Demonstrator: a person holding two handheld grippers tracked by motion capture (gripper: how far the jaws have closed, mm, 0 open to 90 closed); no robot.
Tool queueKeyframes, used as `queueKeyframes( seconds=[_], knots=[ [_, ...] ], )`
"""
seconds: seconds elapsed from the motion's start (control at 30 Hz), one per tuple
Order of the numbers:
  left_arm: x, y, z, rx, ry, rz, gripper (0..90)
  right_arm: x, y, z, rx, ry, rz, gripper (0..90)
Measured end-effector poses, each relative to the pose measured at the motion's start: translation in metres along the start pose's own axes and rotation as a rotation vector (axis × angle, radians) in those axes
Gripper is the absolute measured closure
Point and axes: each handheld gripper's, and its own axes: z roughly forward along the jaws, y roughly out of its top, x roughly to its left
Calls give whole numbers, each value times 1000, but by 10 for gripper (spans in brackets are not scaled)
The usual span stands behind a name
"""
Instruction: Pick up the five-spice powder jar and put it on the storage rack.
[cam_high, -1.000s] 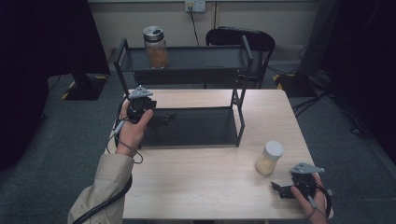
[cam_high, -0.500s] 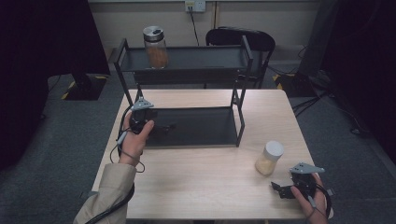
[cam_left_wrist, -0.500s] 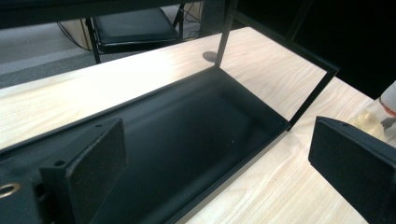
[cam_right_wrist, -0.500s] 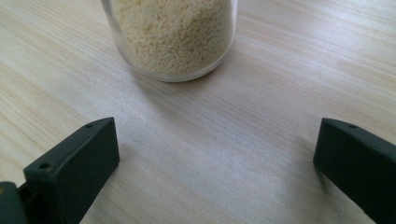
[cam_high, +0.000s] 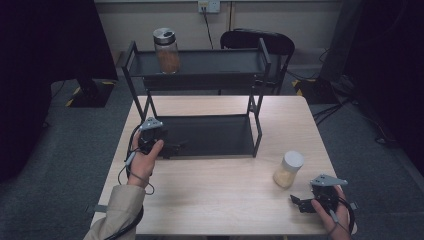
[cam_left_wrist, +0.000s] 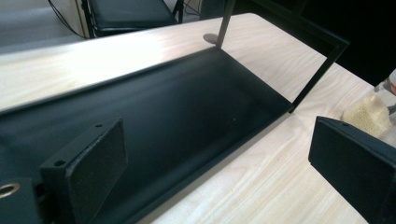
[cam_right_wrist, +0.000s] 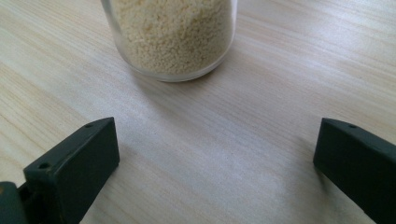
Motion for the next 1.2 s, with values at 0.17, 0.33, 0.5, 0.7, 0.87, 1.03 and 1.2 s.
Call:
queueKeyframes(
  seconds=[0.17, 0.33, 0.5, 0.7, 0.87, 1.03, 1.2],
  knots=[
    [1, -11, 2, 2, 5, -13, 37, 0, 0, 0, 0, 0, 0, 0],
    [0, -18, 2, 12, 10, -6, 37, 0, 0, 0, 0, 0, 0, 0],
    [-3, -27, 5, 20, 13, 2, 36, 0, 0, 0, 0, 0, 0, 0],
    [-5, -38, 9, 35, 17, 12, 36, 0, 0, 0, 0, 0, 0, 0],
    [-6, -48, 13, 44, 8, 8, 36, 0, 0, 0, 0, 0, 1, 0],
    [-6, -57, 15, 66, 9, 9, 36, 0, 0, 0, 0, 0, 1, 0],
    [-4, -66, 16, 77, 10, -5, 36, 0, 0, 0, 0, 0, 1, 0]
  ],
)
